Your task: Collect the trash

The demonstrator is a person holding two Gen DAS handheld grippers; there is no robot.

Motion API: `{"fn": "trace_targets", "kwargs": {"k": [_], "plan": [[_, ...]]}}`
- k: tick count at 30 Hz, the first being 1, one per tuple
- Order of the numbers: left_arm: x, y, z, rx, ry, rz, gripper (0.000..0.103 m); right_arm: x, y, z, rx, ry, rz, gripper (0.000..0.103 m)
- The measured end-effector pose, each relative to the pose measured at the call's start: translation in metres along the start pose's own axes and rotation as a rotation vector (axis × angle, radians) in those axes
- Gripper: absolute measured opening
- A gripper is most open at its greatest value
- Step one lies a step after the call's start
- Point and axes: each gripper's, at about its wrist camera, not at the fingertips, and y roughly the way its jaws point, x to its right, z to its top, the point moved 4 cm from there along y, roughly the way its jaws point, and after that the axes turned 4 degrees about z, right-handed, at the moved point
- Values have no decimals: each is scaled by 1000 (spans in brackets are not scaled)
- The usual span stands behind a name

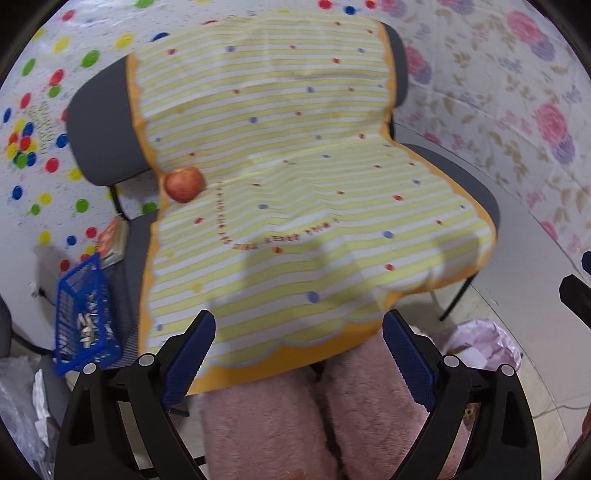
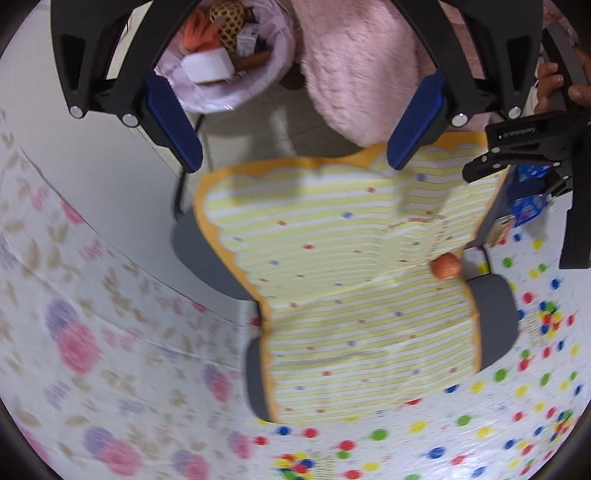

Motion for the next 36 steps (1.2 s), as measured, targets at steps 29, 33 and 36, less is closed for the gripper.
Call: {"fn": "trace_targets", "kwargs": {"k": [29, 33, 36], "plan": [[-83, -31, 6, 42, -158, 106, 91, -67, 30, 44, -5, -128, 44, 98], [-82, -32, 6, 42, -159, 103, 91, -66, 30, 42, -9, -125, 43, 98], [-82, -33, 7, 42, -160, 101, 91, -65, 30, 42, -9, -124, 47, 98]]}}
